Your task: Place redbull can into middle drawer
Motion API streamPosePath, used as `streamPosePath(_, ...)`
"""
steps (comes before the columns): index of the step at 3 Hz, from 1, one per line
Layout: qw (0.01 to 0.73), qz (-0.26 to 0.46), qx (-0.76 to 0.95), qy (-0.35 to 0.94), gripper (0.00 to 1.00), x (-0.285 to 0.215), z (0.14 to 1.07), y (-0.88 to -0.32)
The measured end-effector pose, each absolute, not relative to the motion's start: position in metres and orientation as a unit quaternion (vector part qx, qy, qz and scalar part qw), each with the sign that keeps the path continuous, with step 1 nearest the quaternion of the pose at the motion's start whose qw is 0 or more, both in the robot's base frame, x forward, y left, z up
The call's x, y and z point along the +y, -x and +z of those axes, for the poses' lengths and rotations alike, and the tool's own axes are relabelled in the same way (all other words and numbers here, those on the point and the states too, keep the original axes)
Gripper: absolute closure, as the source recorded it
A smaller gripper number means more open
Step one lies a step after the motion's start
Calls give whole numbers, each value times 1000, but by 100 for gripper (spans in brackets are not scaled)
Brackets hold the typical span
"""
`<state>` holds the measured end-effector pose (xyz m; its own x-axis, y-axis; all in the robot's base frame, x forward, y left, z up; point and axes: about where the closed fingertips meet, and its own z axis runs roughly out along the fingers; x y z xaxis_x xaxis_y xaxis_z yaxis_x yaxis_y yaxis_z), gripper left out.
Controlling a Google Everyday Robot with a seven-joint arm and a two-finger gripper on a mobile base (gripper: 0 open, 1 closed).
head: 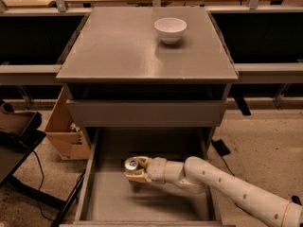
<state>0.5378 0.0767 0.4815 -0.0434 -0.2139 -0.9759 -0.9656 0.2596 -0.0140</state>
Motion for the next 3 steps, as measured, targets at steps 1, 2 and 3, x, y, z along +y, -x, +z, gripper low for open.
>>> streamPosePath(1, 492, 385, 609, 488, 100, 92, 462, -539)
streamPosePath(2, 486, 390, 612, 487, 100, 97, 447, -538)
streamPosePath(3, 486, 390, 612, 487, 81, 98, 446, -538)
